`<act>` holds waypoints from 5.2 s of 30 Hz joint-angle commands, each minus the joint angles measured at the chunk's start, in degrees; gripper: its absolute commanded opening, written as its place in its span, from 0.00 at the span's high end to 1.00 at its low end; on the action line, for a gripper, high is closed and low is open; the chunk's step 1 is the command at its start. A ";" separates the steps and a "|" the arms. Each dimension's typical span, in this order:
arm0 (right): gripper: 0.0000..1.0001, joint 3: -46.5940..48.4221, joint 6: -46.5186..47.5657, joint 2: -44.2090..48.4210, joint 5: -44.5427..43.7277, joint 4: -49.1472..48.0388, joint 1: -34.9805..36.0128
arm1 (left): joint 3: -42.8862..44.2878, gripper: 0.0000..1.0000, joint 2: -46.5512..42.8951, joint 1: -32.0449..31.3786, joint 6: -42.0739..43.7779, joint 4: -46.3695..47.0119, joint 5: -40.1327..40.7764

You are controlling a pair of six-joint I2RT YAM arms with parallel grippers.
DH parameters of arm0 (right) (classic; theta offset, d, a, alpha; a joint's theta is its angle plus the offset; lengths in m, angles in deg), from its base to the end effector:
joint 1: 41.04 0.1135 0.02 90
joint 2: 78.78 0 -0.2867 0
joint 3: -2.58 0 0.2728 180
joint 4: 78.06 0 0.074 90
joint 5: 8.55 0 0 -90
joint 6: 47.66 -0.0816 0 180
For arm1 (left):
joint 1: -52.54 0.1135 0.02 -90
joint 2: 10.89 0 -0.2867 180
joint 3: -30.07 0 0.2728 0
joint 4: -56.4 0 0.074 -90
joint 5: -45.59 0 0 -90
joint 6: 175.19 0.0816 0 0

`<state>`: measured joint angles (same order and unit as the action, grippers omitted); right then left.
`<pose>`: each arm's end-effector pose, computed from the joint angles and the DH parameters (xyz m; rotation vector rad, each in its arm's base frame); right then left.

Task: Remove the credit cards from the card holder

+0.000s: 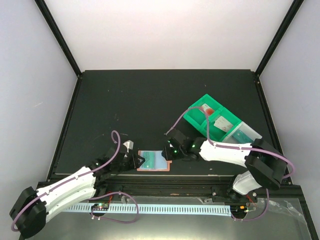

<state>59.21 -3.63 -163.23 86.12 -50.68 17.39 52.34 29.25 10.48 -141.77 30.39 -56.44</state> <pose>0.1630 0.2780 0.1440 -0.3316 2.7156 0.7457 0.1158 -0.1274 0.1080 -0.2116 2.5785 -1.0119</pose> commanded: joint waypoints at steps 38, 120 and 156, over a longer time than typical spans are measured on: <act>0.83 -2.21 -5.09 -3.52 9.36 -11.70 -1.16 | 2.68 0.64 4.33 0.29 1.06 0.19 -2.73; 0.97 -9.01 -9.50 -12.30 14.43 -28.87 -1.74 | -0.41 0.98 8.80 0.32 2.60 2.54 -2.56; 0.99 -14.71 -7.16 8.60 9.00 -18.88 -5.48 | 5.29 0.59 -5.39 0.32 -2.53 -1.56 -6.69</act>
<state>44.28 -11.85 -156.74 97.13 -72.14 12.21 54.44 26.34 10.54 -142.64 29.58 -61.46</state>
